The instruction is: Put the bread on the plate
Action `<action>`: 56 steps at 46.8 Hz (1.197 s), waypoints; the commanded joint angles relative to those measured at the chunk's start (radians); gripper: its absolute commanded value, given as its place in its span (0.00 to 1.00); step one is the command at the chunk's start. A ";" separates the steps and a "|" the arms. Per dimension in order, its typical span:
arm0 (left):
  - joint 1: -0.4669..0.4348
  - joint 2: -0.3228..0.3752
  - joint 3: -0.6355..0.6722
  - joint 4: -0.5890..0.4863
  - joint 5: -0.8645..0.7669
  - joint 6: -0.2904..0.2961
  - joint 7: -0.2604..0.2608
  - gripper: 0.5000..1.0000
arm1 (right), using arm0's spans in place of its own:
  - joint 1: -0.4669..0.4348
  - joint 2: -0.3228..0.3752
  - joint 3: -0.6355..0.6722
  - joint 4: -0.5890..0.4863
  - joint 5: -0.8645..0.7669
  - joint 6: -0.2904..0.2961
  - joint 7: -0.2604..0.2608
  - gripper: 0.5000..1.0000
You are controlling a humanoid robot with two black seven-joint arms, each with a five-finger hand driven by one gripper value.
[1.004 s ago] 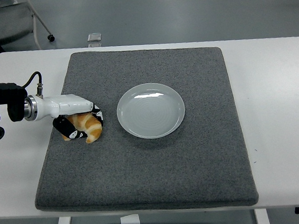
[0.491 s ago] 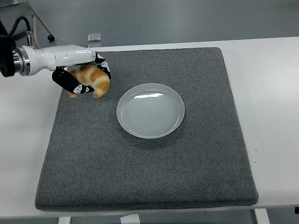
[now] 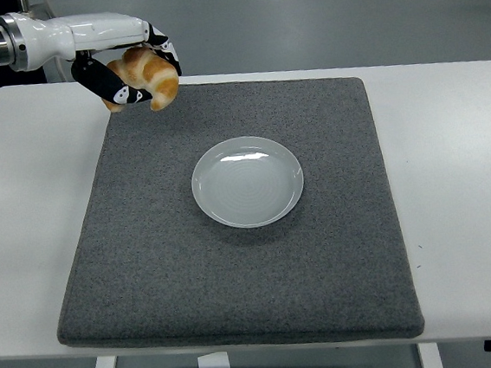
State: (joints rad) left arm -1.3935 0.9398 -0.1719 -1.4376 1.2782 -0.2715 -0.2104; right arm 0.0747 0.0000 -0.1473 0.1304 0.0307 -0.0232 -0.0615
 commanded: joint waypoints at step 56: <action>0.177 -0.510 0.020 0.256 0.202 0.132 0.020 0.00 | 0.000 0.000 0.000 0.000 0.000 0.000 0.000 0.86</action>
State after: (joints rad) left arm -1.2308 0.4426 -0.1520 -1.1902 1.4630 -0.1419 -0.1900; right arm 0.0746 0.0000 -0.1472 0.1304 0.0307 -0.0231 -0.0613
